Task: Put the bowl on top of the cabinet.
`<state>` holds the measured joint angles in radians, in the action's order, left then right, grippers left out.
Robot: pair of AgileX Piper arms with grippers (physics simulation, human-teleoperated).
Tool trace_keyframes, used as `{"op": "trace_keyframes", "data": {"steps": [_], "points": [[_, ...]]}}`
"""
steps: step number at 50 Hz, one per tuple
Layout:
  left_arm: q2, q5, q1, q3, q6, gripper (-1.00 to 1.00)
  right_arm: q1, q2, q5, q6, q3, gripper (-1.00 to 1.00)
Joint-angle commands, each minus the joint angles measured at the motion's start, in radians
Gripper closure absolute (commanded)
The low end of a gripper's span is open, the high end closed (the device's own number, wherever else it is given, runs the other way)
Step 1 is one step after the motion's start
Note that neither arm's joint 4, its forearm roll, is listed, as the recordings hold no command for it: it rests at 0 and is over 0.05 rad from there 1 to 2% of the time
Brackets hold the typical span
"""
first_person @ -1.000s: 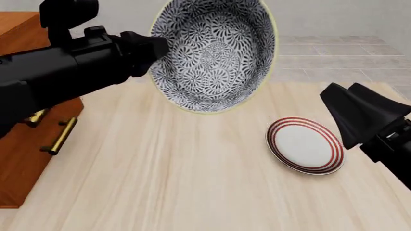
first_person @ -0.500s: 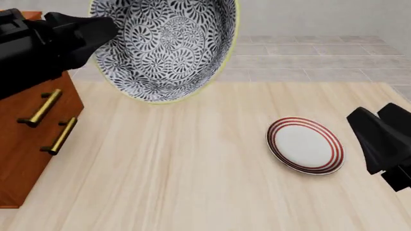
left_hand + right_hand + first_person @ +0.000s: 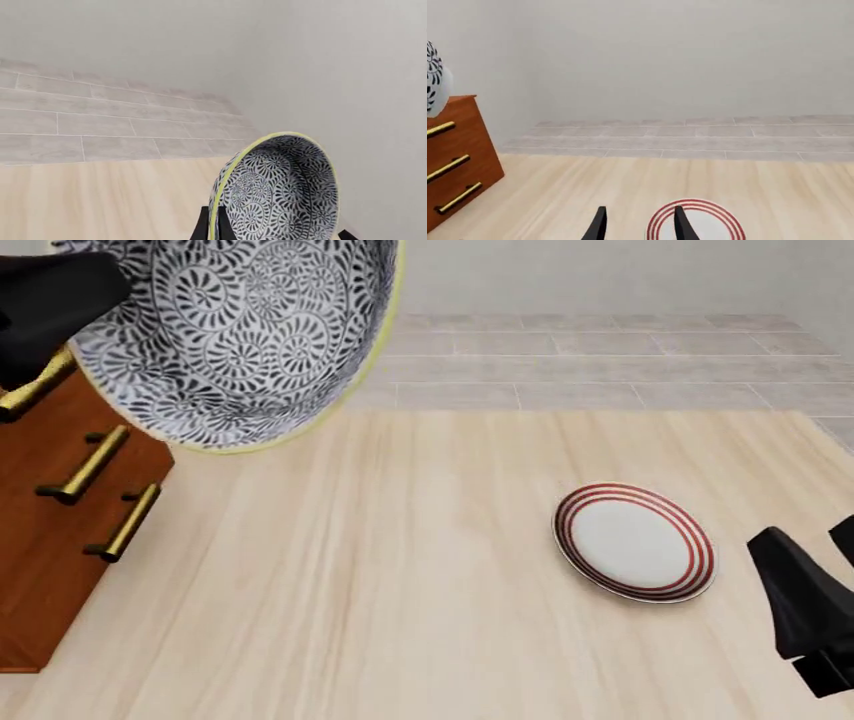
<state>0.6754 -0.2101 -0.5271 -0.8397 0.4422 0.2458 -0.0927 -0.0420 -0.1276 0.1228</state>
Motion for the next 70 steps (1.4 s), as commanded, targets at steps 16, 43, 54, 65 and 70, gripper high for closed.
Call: {"op": "trace_keyframes", "data": {"steps": [16,43,54,65,70], "points": [[-0.194,-0.073,0.053,0.0,-0.038,1.0,-0.108,0.069,0.001,0.082,-0.108,-1.0],[-0.221,-0.066,0.06,0.017,-0.026,1.0,-0.133,0.001,-0.037,0.13,-0.114,-1.0],[-0.227,-0.067,0.062,0.011,-0.027,1.0,-0.133,0.006,-0.033,0.13,-0.114,-1.0],[-0.222,-0.074,0.058,0.01,-0.032,1.0,-0.133,0.006,-0.034,0.13,-0.115,-1.0],[-0.21,-0.089,0.066,-0.003,-0.038,1.0,-0.133,0.006,-0.034,0.131,-0.115,-1.0]]}}
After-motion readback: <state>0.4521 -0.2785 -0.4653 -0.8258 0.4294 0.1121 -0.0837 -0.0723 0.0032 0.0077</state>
